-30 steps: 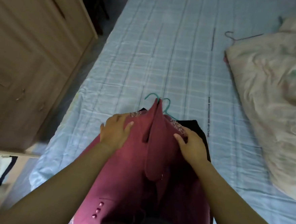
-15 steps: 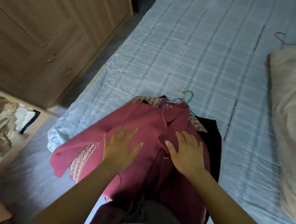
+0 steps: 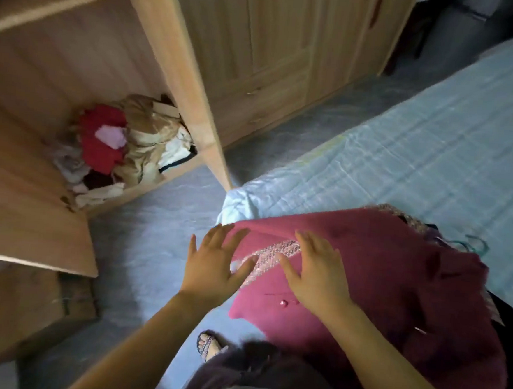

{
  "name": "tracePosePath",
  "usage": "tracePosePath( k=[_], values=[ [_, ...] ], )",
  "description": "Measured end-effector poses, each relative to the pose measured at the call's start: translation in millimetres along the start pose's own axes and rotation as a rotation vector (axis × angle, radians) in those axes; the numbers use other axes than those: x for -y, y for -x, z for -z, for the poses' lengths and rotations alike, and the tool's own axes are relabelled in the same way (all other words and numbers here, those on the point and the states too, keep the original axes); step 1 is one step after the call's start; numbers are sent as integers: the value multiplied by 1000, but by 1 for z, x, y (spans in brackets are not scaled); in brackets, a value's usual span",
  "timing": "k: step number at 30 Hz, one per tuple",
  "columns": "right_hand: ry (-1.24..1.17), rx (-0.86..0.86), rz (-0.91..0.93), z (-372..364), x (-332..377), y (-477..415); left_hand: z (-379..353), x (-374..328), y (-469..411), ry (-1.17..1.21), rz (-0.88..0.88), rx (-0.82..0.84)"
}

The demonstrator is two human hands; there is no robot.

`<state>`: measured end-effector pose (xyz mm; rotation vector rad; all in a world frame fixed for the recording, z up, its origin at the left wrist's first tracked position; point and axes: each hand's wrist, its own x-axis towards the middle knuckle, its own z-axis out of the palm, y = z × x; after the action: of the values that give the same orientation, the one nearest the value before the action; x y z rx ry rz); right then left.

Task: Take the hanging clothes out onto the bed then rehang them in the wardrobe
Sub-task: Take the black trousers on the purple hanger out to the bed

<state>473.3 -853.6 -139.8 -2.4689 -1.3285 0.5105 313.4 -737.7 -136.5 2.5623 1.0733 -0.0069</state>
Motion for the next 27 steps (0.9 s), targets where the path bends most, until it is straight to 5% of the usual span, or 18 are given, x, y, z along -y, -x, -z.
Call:
tracePosePath(
  k=[9, 16, 27],
  values=[
    [12, 60, 403, -65, 261, -60, 111, 224, 71, -72, 352, -228],
    [12, 48, 714, -73, 414, -103, 203, 327, 95, -129, 487, -455],
    [-91, -190, 1026, 4, 646, -271, 403, 469, 7, -276, 555, -769]
  ],
)
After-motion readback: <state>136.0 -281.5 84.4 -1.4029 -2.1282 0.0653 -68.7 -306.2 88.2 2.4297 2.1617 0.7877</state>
